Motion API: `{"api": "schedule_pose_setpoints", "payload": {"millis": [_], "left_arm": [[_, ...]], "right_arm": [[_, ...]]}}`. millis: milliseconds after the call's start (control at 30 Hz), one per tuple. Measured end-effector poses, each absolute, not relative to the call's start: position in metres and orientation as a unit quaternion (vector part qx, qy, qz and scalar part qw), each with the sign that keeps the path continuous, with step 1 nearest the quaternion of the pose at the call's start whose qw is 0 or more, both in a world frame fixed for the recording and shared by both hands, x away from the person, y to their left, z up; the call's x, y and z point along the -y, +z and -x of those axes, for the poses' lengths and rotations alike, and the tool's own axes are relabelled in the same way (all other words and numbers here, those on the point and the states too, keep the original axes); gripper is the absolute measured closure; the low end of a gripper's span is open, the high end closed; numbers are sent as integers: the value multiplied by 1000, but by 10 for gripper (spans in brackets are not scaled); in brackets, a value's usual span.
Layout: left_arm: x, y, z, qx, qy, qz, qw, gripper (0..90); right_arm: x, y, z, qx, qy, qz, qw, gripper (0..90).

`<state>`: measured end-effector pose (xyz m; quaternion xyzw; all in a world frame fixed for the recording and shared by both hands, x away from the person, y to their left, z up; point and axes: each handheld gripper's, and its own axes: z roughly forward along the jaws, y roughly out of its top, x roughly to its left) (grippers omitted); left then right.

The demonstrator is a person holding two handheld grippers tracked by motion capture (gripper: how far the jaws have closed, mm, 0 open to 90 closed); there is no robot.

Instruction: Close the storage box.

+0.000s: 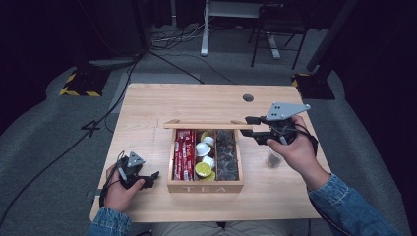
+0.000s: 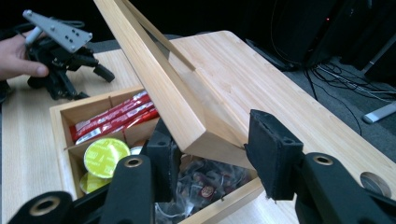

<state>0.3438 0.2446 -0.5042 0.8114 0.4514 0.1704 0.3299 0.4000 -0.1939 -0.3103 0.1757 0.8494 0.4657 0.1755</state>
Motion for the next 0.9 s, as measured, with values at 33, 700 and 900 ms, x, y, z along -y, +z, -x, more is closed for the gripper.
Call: {"api": "schedule_pose_setpoints", "payload": {"millis": [33, 700, 900], "left_arm": [[-245, -504, -344, -451, 171, -811, 330, 144], [-244, -504, -343, -453, 170, -810, 331, 144], [-244, -504, -343, -454, 170, -810, 331, 144]], "right_arm": [[194, -313, -397, -850, 465, -174, 177, 542], [194, -349, -366, -857, 450, -181, 176, 439], [192, -364, -354, -864, 432, -174, 191, 417]]}}
